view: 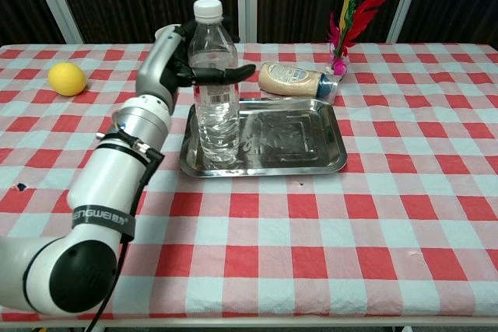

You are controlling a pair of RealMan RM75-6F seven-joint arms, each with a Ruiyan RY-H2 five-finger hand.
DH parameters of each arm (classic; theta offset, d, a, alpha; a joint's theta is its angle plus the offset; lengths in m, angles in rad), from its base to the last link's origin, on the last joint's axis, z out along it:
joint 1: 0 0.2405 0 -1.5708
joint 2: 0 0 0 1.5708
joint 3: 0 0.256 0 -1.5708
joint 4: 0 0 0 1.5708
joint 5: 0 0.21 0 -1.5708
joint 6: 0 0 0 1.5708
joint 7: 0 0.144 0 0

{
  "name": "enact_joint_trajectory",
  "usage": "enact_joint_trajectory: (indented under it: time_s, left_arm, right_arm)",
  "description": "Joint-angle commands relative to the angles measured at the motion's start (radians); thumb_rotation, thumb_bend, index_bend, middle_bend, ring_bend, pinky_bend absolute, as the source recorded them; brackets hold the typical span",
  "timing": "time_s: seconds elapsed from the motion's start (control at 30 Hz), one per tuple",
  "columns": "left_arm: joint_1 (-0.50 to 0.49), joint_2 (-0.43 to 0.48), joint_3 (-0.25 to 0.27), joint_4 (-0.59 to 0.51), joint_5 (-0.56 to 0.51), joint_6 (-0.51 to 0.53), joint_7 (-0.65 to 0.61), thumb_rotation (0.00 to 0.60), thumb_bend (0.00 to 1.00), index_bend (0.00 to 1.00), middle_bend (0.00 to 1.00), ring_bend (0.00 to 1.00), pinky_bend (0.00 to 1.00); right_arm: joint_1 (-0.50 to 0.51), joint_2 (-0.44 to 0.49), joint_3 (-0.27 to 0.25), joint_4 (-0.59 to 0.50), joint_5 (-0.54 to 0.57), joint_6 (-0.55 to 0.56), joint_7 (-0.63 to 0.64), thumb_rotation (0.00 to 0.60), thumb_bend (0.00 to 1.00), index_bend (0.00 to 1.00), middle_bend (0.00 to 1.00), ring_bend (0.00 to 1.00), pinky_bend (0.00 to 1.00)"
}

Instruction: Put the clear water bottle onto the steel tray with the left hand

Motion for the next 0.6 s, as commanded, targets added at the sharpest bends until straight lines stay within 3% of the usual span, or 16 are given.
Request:
enact_joint_trajectory:
  time_s: [0.03, 0.33, 0.6]
  left_arm:
    - [0.024, 0.046, -0.026, -0.04, 0.033, 0.036, 0.033, 0.6, 0.03, 0.32, 0.41, 0.33, 0.37]
    - [0.13, 0.219, -0.055, -0.311, 0.087, 0.078, 0.16, 0.6, 0.01, 0.32, 0.41, 0.33, 0.36]
    - [0.204, 0.428, -0.109, -0.609, 0.143, 0.119, 0.288, 0.6, 0.01, 0.32, 0.41, 0.33, 0.36]
  right_arm:
    - [0.0, 0.001, 0.0, -0.001, -0.002, 0.0, 0.001, 0.6, 0.04, 0.06, 0.14, 0.0, 0.0]
    - [-0.003, -0.002, -0.01, -0.008, -0.02, 0.002, -0.008, 0.6, 0.04, 0.06, 0.14, 0.0, 0.0]
    - [0.005, -0.006, -0.006, -0.002, -0.002, -0.01, -0.018, 0.6, 0.04, 0.06, 0.14, 0.0, 0.0]
